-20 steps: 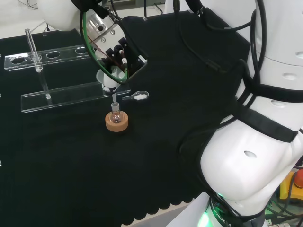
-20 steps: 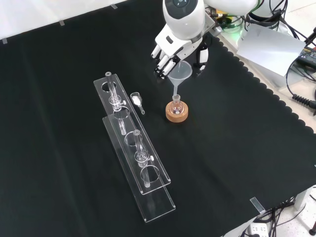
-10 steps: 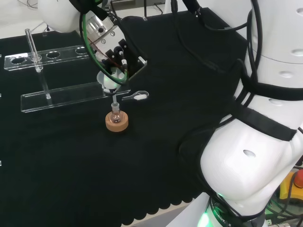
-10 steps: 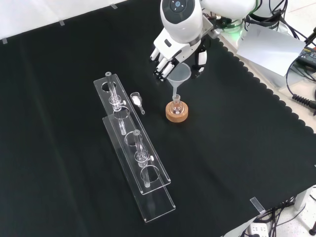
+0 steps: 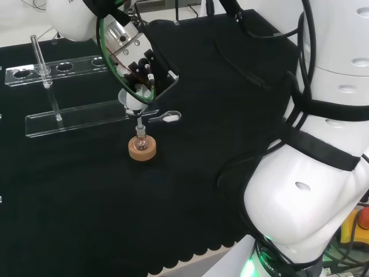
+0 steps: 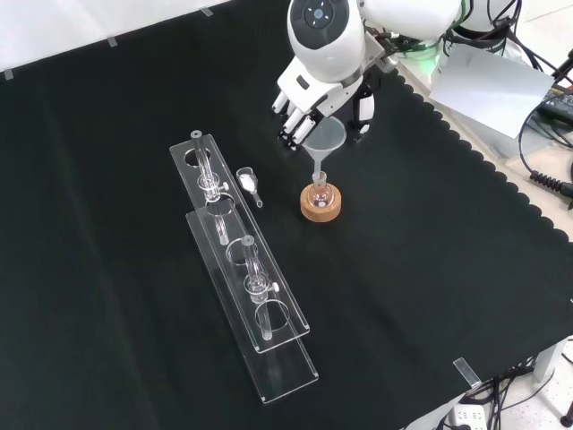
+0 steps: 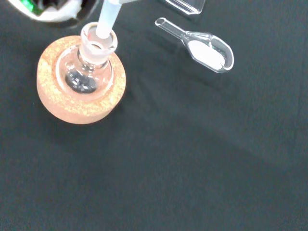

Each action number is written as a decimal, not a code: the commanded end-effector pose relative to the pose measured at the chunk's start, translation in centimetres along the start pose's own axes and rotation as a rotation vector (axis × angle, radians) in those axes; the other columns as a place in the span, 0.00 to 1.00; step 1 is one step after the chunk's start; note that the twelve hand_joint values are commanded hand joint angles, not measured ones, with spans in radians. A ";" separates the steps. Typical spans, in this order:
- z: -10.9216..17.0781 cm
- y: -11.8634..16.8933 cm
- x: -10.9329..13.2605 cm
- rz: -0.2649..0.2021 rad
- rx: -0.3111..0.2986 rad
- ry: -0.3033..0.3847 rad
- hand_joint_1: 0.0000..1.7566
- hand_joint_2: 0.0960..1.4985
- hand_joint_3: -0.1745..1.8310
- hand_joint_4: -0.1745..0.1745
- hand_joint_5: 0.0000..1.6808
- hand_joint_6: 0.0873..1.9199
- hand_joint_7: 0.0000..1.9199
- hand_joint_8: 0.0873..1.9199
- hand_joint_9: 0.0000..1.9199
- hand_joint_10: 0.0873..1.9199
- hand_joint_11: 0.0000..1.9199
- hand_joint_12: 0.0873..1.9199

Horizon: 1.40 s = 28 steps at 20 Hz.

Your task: Place the funnel on the round-bottom flask.

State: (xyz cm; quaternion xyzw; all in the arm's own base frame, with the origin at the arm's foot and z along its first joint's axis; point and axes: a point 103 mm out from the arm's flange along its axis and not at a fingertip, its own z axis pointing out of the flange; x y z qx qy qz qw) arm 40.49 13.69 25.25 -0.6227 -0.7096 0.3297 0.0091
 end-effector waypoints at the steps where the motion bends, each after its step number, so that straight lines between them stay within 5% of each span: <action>1: 0.4 0.0 -0.3 -0.002 0.009 0.000 0.48 0.40 0.46 0.54 0.37 0.26 0.32 0.26 0.53 0.17 0.33 0.63; 28: 2.2 1.6 0.2 -0.012 0.053 0.006 0.48 0.40 0.46 0.53 0.36 0.27 0.32 0.27 0.53 0.17 0.33 0.63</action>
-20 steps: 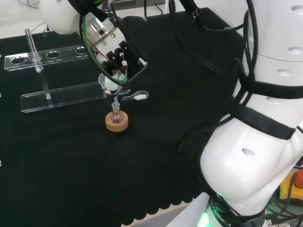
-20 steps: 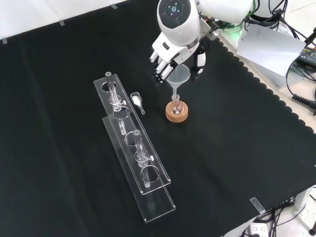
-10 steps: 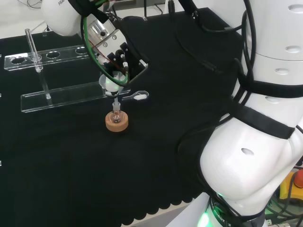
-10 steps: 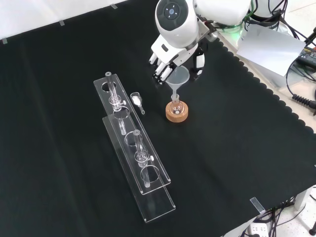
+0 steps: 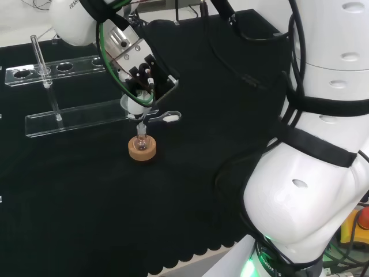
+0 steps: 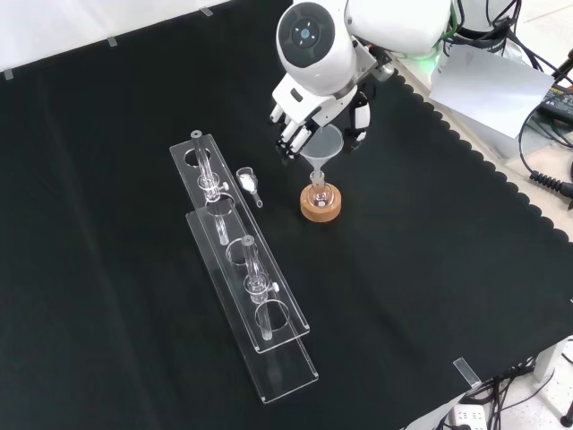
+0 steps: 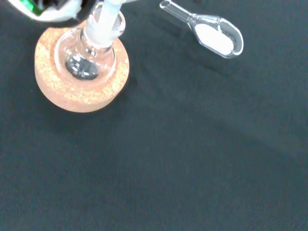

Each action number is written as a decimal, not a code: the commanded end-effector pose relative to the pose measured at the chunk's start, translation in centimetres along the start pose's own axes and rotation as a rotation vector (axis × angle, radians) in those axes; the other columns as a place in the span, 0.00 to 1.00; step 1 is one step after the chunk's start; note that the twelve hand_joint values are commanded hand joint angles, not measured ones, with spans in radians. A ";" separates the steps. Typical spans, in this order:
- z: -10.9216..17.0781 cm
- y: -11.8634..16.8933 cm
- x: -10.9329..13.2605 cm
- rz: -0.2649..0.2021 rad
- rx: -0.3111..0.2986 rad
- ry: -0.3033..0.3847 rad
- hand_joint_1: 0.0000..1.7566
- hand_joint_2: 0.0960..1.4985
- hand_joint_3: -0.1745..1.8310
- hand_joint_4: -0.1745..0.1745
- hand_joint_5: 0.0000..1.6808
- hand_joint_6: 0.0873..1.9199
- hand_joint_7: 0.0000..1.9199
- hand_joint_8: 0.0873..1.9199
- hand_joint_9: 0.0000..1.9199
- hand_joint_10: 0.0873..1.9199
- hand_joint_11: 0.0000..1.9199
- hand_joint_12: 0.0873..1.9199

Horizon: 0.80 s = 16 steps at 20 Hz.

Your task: Place the funnel on the round-bottom flask.

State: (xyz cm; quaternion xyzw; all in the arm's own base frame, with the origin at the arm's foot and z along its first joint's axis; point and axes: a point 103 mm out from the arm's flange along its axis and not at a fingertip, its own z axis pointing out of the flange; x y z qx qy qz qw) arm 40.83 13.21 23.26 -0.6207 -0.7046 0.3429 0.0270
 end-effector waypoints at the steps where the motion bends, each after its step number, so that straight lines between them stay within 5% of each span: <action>1: 0.2 0.3 0.4 -0.002 0.009 -0.010 0.48 0.40 0.46 0.53 0.36 0.27 0.32 0.27 0.53 0.17 0.33 0.63; 12: 0.8 0.4 0.2 -0.018 0.041 0.007 0.47 0.39 0.46 0.50 0.33 0.25 0.31 0.26 0.52 0.17 0.33 0.63; 16: 1.1 0.4 0.1 -0.017 0.073 0.019 0.45 0.36 0.45 0.45 0.25 0.14 0.24 0.29 0.47 0.19 0.29 0.65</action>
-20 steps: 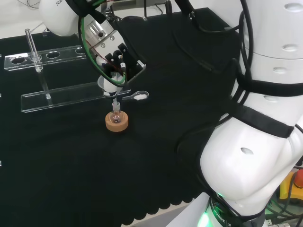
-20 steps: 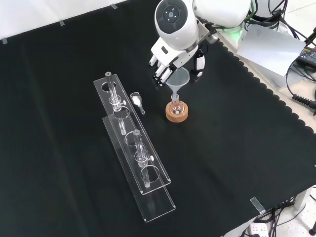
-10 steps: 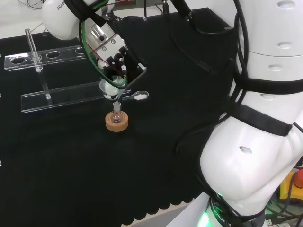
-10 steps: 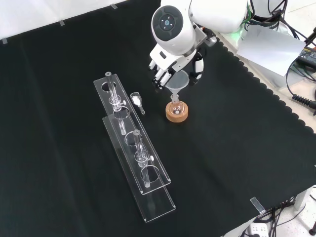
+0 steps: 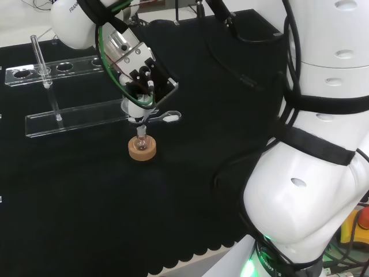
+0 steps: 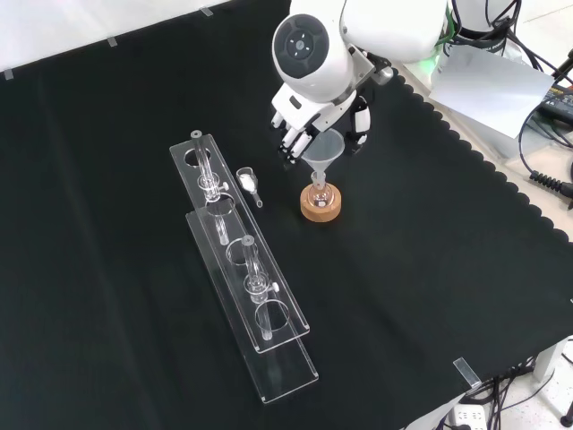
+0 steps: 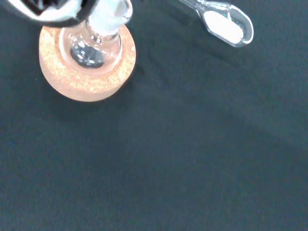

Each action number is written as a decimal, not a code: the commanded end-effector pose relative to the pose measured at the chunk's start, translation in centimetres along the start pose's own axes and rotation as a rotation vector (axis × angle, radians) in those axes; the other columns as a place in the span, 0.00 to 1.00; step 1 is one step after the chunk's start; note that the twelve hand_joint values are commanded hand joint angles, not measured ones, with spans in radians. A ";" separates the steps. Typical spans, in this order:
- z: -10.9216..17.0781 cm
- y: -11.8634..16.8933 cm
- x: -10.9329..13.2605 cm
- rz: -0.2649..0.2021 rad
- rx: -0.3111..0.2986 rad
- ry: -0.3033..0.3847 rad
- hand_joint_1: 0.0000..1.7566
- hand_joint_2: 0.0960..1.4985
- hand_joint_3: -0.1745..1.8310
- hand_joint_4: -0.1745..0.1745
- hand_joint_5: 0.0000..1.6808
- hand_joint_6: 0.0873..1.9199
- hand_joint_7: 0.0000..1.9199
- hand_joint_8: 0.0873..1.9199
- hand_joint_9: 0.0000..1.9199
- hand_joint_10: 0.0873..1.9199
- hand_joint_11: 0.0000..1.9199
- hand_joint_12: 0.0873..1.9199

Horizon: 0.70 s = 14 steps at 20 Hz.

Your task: Place the funnel on the round-bottom flask.

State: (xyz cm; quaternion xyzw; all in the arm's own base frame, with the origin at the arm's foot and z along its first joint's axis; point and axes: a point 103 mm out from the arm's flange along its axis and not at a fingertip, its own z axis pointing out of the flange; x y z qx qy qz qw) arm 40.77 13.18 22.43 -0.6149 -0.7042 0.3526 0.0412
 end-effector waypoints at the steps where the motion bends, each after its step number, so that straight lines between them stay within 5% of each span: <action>1: 0.5 0.1 -0.3 0.002 0.061 0.016 0.44 0.35 0.45 0.44 0.24 0.10 0.21 0.30 0.45 0.20 0.28 0.66; 5: 0.4 -0.2 -0.3 0.007 0.053 0.006 0.41 0.34 0.42 0.42 0.17 0.00 0.11 0.31 0.38 0.25 0.23 0.68; 14: -0.2 -1.5 -0.4 0.010 0.025 0.007 0.35 0.34 0.36 0.43 0.15 0.00 0.08 0.32 0.34 0.28 0.20 0.70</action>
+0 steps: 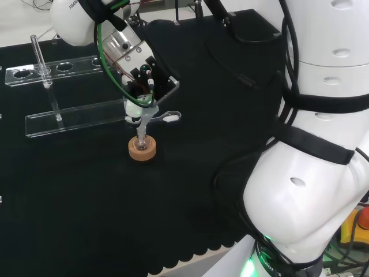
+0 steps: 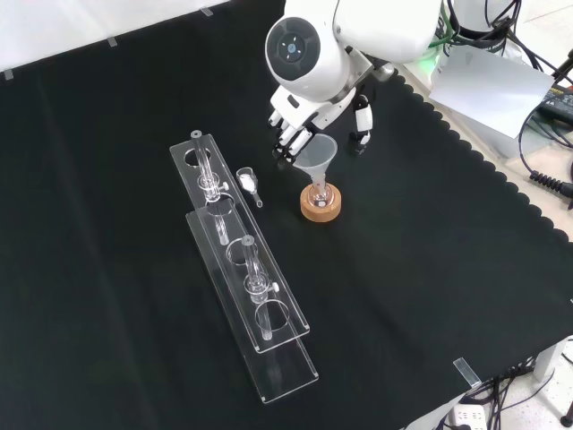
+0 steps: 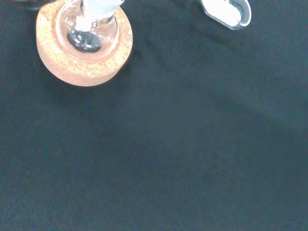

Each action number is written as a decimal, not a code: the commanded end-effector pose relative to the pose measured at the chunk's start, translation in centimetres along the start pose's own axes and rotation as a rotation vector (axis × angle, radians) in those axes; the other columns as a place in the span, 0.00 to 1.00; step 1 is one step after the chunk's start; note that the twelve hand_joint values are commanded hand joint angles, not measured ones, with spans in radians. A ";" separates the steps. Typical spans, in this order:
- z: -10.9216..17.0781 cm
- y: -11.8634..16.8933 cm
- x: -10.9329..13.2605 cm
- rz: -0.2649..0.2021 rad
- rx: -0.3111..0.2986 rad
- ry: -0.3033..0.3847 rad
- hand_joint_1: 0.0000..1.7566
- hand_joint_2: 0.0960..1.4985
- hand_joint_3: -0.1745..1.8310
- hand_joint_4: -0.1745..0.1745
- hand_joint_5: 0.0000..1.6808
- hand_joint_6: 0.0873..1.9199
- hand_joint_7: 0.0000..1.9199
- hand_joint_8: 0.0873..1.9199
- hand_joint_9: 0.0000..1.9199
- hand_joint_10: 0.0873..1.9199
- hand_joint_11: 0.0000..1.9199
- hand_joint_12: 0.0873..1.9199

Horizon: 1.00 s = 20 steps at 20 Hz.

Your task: Place the funnel on the round-bottom flask.

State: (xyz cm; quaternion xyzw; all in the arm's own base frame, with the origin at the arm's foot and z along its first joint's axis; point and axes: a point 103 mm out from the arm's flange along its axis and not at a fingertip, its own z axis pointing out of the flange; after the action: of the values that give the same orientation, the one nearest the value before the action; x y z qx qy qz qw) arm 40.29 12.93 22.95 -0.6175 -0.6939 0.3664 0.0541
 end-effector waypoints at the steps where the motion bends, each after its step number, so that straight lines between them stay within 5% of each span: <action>1: -0.2 -1.0 -0.2 0.002 -0.028 0.003 0.34 0.34 0.35 0.43 0.15 0.00 0.07 0.32 0.33 0.28 0.20 0.70; 20: -0.3 -4.6 -4.5 0.033 -0.255 0.122 0.36 0.37 0.34 0.41 0.19 0.00 0.14 0.33 0.31 0.28 0.20 0.70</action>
State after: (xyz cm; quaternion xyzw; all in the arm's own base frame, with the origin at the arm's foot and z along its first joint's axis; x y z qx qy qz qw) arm 37.92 10.96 27.12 -0.6403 -0.7164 0.2769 0.0094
